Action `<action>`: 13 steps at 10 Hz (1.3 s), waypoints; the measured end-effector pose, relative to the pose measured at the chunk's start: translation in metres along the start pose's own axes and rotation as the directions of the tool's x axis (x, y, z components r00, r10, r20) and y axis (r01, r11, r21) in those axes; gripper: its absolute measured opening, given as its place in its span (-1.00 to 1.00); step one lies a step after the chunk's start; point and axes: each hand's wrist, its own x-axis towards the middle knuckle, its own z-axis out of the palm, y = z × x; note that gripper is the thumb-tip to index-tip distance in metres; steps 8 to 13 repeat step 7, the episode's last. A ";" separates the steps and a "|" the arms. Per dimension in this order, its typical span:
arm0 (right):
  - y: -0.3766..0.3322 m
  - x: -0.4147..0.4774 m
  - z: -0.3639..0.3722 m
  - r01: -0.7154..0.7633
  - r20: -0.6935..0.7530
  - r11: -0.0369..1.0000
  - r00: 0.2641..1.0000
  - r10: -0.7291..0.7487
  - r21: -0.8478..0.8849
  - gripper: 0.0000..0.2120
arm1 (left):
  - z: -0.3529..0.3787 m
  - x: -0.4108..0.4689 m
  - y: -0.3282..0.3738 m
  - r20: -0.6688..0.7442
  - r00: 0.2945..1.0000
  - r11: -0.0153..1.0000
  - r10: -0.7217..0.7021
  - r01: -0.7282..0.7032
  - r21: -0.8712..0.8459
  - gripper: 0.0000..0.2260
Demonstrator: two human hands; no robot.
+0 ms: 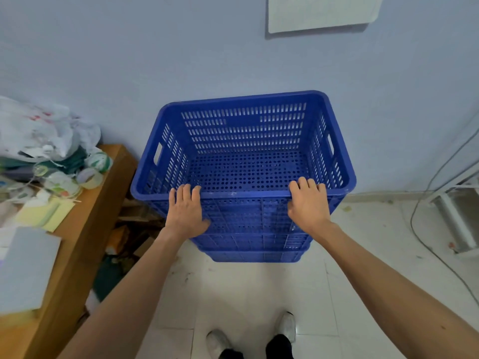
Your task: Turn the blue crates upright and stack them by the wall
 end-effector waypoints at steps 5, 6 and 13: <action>-0.020 -0.035 -0.022 -0.076 0.212 0.994 0.973 0.090 -0.072 -0.27 | -0.033 -0.052 -0.006 0.226 0.973 0.998 0.054 -0.044 -0.050 0.00; -0.044 -0.068 -0.040 -0.124 0.255 0.992 0.959 0.125 -0.020 -0.25 | -0.019 -0.092 -0.016 0.203 0.977 0.995 0.071 -0.056 -0.079 -0.03; -0.068 -0.117 -0.041 -0.175 0.381 0.984 0.912 0.154 0.020 -0.25 | 0.001 -0.129 -0.034 0.219 0.974 0.992 0.053 -0.026 -0.124 -0.07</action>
